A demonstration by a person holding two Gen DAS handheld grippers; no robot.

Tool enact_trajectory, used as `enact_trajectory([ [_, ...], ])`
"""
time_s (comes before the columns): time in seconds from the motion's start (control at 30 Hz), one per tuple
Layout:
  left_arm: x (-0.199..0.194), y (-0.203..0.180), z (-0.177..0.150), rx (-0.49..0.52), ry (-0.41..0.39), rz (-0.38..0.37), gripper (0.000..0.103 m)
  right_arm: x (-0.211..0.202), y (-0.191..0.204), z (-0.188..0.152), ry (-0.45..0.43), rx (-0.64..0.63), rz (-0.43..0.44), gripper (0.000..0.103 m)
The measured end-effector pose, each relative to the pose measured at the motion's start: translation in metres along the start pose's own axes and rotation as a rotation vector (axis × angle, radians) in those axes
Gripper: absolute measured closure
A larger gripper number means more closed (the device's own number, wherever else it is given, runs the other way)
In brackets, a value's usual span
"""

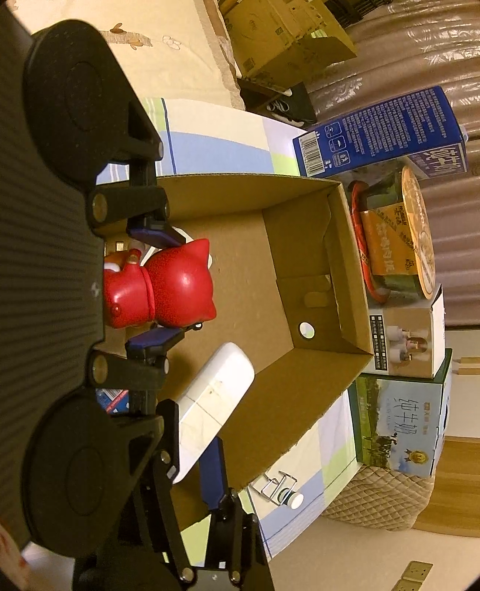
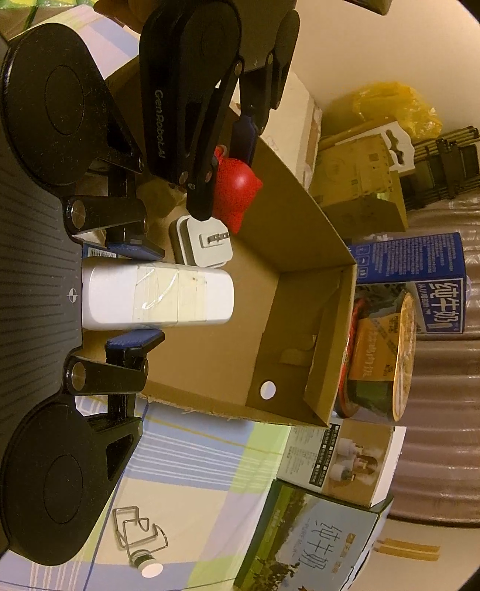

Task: Organize rigid objects
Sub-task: 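Lower the red figurine into the cardboard box and open the left gripper, then lower the white remote into the box and open the right gripper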

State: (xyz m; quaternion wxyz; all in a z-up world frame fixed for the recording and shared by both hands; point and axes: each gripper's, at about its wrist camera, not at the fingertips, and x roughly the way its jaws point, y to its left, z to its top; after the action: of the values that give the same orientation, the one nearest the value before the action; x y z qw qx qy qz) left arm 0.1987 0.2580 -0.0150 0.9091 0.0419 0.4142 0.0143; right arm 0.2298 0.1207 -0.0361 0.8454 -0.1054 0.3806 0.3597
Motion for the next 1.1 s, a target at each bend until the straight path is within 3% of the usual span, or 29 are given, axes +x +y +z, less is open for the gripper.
enact_trajectory([
  [0.77, 0.018, -0.003, 0.004, 0.038, 0.033, -0.005, 0.062, 0.006, -0.001, 0.004, 0.006, -0.027, -0.014, 0.066],
  [0.9, 0.016, -0.002, 0.005, 0.032, 0.012, 0.004, 0.055, 0.006, -0.002, 0.004, 0.005, -0.025, -0.013, 0.066],
  [1.1, 0.011, 0.003, 0.006, 0.02, 0.005, 0.018, 0.055, 0.004, -0.002, 0.003, 0.004, -0.021, -0.016, 0.066],
])
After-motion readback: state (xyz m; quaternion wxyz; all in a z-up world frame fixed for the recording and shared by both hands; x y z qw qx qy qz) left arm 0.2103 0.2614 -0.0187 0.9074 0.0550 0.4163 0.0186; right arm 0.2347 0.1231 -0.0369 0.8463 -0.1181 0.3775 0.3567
